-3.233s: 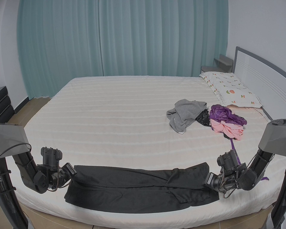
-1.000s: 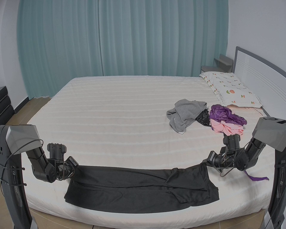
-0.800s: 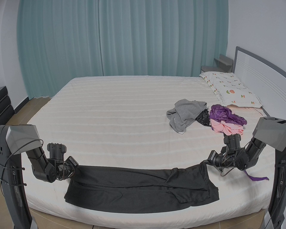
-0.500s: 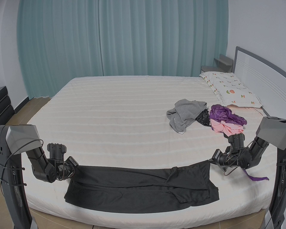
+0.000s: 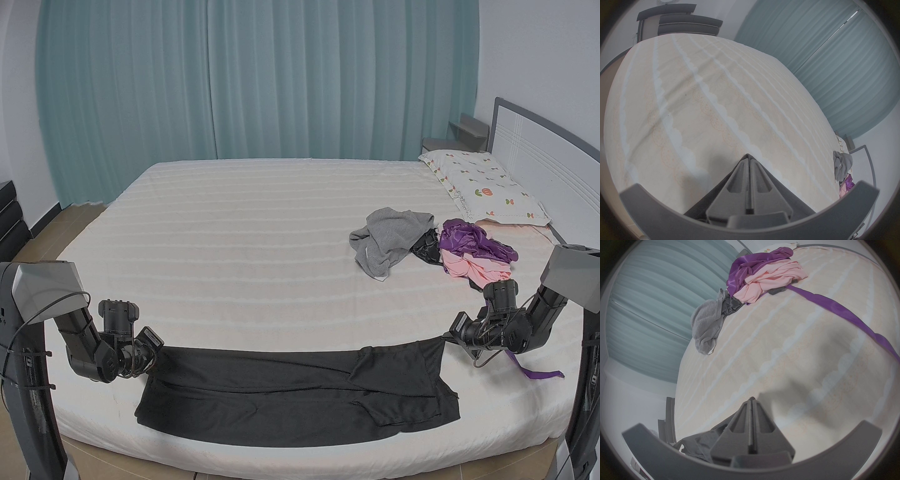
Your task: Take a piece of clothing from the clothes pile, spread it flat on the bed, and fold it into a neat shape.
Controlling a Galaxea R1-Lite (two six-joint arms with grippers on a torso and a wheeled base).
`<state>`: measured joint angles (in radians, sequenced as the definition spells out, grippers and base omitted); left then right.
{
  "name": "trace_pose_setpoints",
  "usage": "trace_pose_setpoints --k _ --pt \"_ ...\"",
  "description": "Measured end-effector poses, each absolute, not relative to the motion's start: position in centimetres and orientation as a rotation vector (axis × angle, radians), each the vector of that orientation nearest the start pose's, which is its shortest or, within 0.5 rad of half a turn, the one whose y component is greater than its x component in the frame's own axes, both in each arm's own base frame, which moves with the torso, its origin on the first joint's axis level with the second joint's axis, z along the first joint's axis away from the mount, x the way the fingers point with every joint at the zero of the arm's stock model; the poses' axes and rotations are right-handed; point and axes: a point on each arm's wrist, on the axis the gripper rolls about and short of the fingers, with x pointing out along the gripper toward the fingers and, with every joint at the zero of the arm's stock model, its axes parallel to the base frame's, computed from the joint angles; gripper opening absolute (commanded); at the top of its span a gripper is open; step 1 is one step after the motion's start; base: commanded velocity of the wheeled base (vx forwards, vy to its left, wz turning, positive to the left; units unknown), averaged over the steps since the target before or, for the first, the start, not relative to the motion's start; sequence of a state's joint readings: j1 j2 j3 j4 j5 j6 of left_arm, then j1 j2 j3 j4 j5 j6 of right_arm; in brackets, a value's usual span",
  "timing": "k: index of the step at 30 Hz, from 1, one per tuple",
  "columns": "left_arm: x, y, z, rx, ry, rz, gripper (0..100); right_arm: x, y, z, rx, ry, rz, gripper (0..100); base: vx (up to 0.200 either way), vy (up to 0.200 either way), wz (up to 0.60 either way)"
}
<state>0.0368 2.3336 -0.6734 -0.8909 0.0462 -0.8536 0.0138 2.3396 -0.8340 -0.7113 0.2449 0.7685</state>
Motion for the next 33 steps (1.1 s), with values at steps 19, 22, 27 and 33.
trace_pose_setpoints --k 19,22,27,33 --pt "33.9 1.3 -3.5 -0.808 0.691 0.400 100 36.2 0.9 -2.7 0.812 0.860 -0.071 100 0.000 0.000 0.00" --pt "33.8 1.3 -3.5 -0.810 0.694 0.397 100 35.7 1.0 -2.6 0.814 0.858 -0.067 100 0.000 0.000 0.00" --pt "33.3 1.3 -3.1 -0.813 0.694 0.391 100 33.6 1.2 -2.3 0.815 0.845 -0.053 100 0.000 0.000 0.00" --pt "31.4 1.2 -1.9 -0.841 0.712 0.330 100 29.9 1.3 -2.0 0.833 0.815 -0.038 100 0.000 0.000 0.00"
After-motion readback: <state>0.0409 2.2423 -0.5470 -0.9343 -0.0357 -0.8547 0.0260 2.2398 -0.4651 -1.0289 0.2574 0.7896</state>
